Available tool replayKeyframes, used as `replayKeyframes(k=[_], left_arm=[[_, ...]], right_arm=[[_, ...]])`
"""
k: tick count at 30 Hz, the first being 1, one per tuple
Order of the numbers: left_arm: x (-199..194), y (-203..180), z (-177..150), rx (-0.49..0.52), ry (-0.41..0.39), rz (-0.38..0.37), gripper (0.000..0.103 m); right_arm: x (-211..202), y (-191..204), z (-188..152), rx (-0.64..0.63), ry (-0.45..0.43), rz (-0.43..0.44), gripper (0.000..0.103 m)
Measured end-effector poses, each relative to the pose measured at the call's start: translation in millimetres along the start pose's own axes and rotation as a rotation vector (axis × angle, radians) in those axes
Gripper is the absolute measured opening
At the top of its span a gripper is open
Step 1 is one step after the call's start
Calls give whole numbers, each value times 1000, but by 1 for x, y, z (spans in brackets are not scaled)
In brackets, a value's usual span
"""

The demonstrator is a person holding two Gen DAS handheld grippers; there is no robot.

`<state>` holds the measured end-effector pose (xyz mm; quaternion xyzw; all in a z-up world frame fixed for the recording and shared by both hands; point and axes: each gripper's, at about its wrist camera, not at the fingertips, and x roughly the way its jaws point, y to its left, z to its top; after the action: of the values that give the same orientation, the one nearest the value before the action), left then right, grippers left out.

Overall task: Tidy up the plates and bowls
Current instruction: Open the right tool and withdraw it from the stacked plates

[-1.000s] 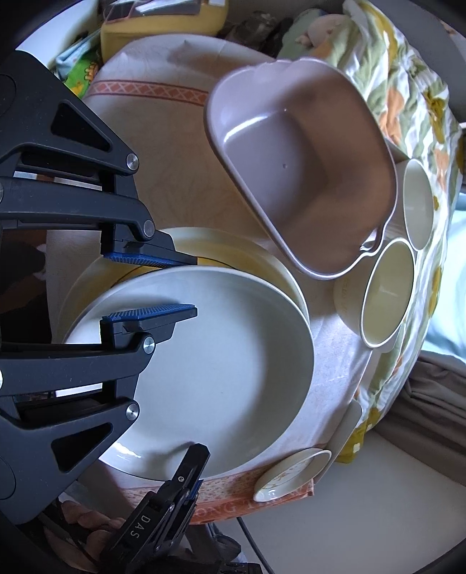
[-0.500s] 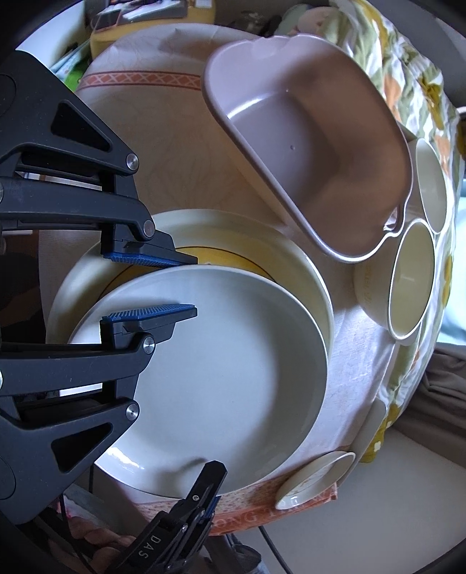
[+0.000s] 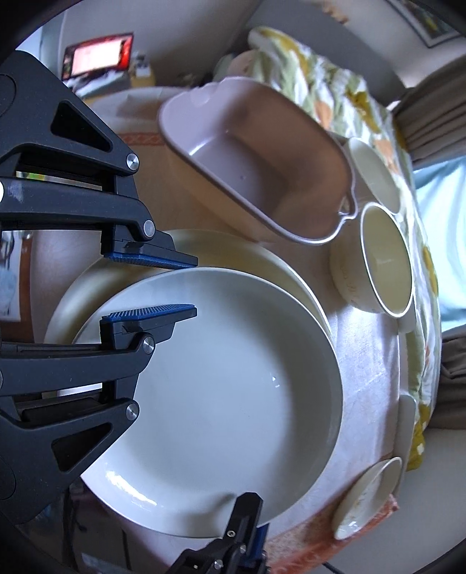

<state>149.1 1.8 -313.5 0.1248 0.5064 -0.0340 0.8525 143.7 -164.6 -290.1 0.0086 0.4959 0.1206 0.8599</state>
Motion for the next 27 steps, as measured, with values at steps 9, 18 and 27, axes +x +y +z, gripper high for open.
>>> replayKeyframes(k=[9,18,27], left_arm=[[-4,3,1,38,-19,59,18],[-3,-9,1,96,-45,134,18],[-5,-5,2,78,-44,107,18]], right_arm=[[1,9,3,-43,-11,-33,15],[2,10,5,-43,-18,-26,15],[1,14,6,-29,-18,-28,15]])
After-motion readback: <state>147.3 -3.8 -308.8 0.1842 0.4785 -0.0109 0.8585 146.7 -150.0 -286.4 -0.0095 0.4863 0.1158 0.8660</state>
